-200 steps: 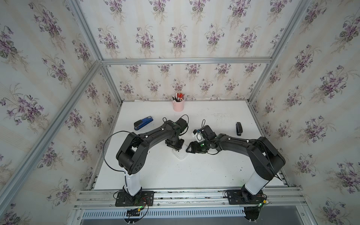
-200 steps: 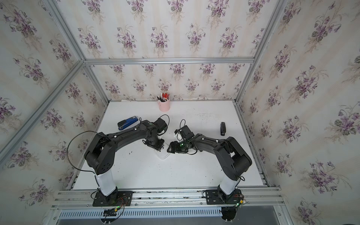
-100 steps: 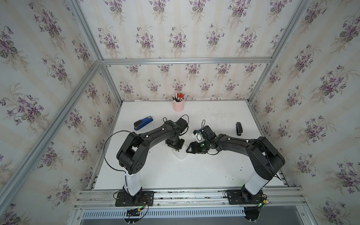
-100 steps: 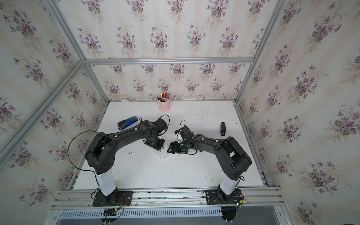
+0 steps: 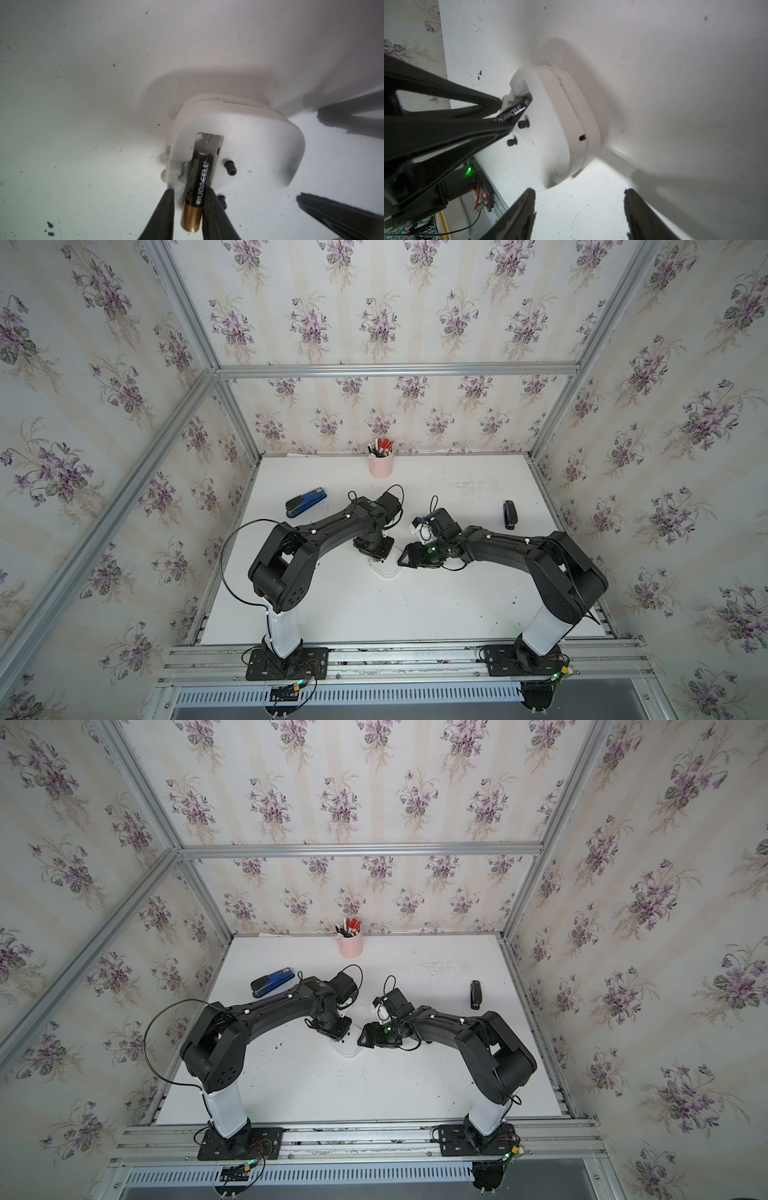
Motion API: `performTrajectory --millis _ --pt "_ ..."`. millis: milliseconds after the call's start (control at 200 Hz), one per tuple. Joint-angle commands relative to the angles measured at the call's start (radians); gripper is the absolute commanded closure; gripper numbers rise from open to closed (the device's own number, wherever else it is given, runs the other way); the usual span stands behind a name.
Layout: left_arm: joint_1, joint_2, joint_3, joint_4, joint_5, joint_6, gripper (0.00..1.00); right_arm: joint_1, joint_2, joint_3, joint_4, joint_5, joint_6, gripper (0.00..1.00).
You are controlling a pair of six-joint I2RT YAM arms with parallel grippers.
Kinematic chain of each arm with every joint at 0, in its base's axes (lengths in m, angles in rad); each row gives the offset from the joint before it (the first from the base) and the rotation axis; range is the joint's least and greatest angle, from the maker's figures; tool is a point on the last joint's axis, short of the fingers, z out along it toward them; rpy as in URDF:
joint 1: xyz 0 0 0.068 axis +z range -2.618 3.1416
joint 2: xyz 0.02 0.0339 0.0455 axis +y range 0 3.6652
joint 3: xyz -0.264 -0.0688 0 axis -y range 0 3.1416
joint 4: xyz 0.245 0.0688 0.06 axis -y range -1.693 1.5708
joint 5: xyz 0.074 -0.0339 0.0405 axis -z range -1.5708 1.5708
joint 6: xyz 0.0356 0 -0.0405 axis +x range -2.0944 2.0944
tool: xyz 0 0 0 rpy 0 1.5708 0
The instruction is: Remove the battery from the alarm
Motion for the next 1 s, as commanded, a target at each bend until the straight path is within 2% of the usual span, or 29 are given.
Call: performTrajectory --millis 0,505,994 --pt "0.001 0.01 -0.012 -0.018 0.002 -0.001 0.74 0.0 0.004 0.003 0.001 0.001 -0.017 0.29" --pt "0.0 0.012 0.001 -0.029 -0.01 -0.007 0.84 0.0 0.019 0.021 -0.015 -0.003 -0.037 0.29" --pt "0.0 -0.021 0.027 -0.032 -0.026 -0.026 0.85 -0.001 0.014 0.027 -0.021 0.009 -0.044 0.3"
